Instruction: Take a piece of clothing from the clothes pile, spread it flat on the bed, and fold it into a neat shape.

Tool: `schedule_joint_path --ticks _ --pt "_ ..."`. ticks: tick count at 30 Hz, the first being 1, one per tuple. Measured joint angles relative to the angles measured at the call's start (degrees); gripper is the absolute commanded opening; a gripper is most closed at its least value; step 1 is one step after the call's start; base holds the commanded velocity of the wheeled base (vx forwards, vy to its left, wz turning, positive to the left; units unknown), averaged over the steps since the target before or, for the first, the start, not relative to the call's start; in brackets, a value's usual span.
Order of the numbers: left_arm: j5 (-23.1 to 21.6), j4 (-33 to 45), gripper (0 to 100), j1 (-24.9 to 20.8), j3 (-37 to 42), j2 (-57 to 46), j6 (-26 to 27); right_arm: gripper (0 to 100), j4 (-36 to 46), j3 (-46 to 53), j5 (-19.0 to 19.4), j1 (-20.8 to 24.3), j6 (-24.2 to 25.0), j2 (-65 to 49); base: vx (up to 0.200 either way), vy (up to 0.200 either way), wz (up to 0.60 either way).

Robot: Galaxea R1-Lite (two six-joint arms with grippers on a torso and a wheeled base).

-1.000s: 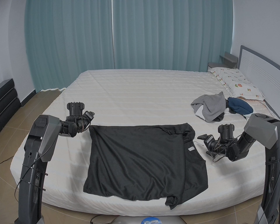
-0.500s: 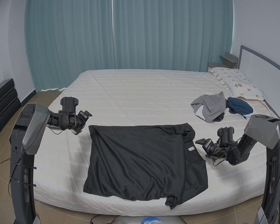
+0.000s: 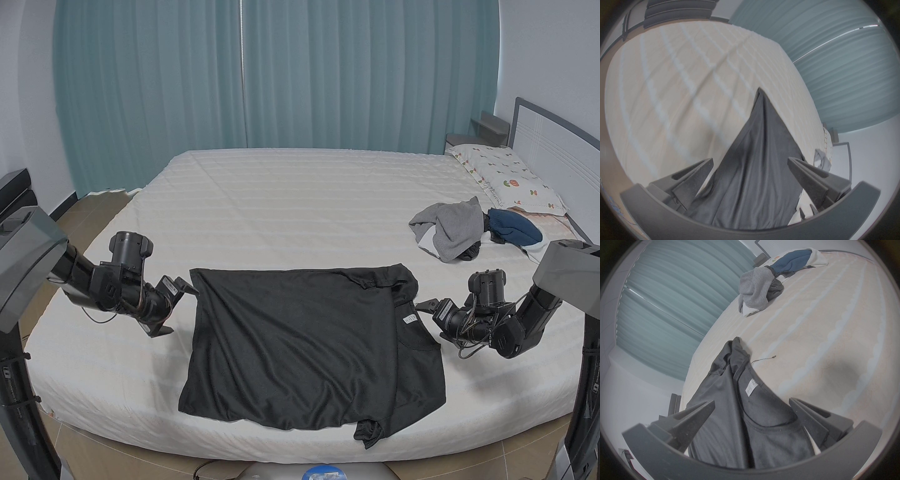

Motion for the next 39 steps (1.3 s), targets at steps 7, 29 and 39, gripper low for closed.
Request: schedule_joint_path --ticks 7,29,39 --pt "-2.83 -9.63 100 -2.10 16.42 -8.08 -2.44 100 -0.51 6.23 1.12 1.29 0.35 -4.27 -0.200 0.000 0.00" --pt "4.90 -38.05 100 -6.12 35.00 -2.45 -3.51 100 -0.88 12.70 3.54 3.75 4.33 -8.18 -0.036 0.000 0.00" --pt "13.48 -44.09 100 -10.29 33.62 4.74 -1.78 100 -5.01 12.96 3.50 3.80 4.27 -7.88 0.000 0.000 0.00"
